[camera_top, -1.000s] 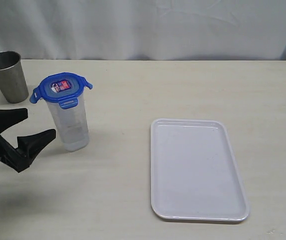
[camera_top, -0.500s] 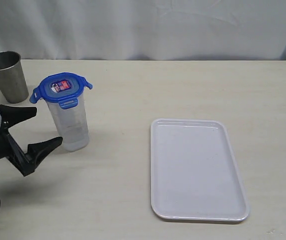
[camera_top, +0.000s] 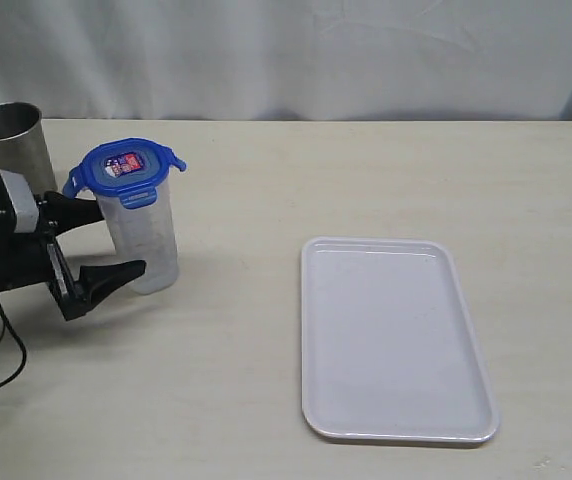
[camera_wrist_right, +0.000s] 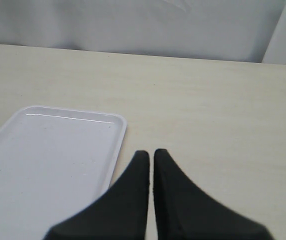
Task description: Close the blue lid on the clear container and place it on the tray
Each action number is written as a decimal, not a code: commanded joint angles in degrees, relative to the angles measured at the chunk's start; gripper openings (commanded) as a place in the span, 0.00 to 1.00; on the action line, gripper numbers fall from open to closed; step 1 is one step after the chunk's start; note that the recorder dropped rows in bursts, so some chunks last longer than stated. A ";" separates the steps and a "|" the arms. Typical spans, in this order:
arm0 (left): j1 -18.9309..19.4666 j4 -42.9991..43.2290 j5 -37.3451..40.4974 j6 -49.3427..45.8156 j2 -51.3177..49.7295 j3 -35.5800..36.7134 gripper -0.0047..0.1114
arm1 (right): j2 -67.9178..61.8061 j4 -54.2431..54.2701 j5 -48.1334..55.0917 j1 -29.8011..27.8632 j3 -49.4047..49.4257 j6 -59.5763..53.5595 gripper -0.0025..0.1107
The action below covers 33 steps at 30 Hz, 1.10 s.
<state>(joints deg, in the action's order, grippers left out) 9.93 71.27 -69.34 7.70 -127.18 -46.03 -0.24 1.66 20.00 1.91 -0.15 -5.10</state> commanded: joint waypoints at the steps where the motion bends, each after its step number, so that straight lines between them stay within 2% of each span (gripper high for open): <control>1: -1.33 2.21 -0.62 3.39 -1.62 -2.98 0.88 | 0.24 -0.45 -0.19 0.20 0.15 -0.06 0.06; 7: -5.32 -5.36 -0.62 2.60 -1.62 -3.66 0.88 | 0.24 -0.45 -0.19 0.20 0.15 -0.06 0.06; 12: -6.93 -5.64 -0.62 2.48 -1.62 -5.20 0.88 | 0.24 -0.45 -0.19 0.20 0.15 -0.06 0.06; 33: -6.66 -3.93 -0.62 2.48 -1.62 -5.13 0.88 | 0.24 -0.45 -0.19 0.20 0.15 -0.06 0.06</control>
<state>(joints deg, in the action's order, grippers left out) 3.25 67.19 -69.47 10.20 -128.76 -50.99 -0.24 1.66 20.00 1.91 -0.15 -5.10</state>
